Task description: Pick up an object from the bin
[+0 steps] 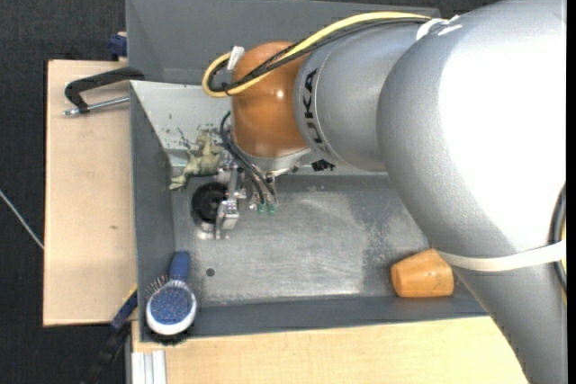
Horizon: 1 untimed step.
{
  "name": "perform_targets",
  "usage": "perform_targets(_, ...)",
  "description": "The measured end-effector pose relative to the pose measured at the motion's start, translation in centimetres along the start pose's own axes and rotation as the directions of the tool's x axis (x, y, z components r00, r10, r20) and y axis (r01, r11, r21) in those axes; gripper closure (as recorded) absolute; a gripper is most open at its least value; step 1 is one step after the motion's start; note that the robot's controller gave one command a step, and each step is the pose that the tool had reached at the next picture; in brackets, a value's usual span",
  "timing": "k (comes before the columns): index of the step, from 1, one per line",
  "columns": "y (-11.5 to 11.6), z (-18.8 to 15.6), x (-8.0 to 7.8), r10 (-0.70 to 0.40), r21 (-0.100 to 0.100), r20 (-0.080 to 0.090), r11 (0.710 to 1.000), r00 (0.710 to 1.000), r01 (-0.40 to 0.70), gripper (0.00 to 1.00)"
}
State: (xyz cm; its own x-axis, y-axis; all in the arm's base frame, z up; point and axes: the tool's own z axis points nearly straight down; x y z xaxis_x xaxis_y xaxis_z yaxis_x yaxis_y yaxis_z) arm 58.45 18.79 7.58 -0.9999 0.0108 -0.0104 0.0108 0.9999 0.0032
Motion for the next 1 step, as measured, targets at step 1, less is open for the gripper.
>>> perform_targets(1, -0.05, -18.96, -0.48, -0.066, -0.002, 0.005, 0.998, 0.998, 0.066, 1.0)
